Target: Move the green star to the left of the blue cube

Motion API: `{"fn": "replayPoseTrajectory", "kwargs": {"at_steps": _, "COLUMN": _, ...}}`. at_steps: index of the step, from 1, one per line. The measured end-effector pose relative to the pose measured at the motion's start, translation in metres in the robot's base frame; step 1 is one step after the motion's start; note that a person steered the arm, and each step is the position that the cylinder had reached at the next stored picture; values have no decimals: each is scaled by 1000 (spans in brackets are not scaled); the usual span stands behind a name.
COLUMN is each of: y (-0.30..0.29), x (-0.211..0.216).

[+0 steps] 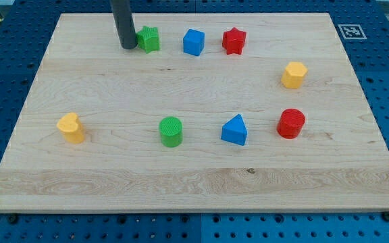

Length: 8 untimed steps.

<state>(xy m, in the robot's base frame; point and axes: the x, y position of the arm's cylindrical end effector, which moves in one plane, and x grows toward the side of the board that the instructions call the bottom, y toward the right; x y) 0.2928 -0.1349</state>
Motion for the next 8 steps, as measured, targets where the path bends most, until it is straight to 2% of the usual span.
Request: {"fn": "replayPoseTrajectory", "kwargs": {"at_steps": 8, "y": 36, "x": 0}}
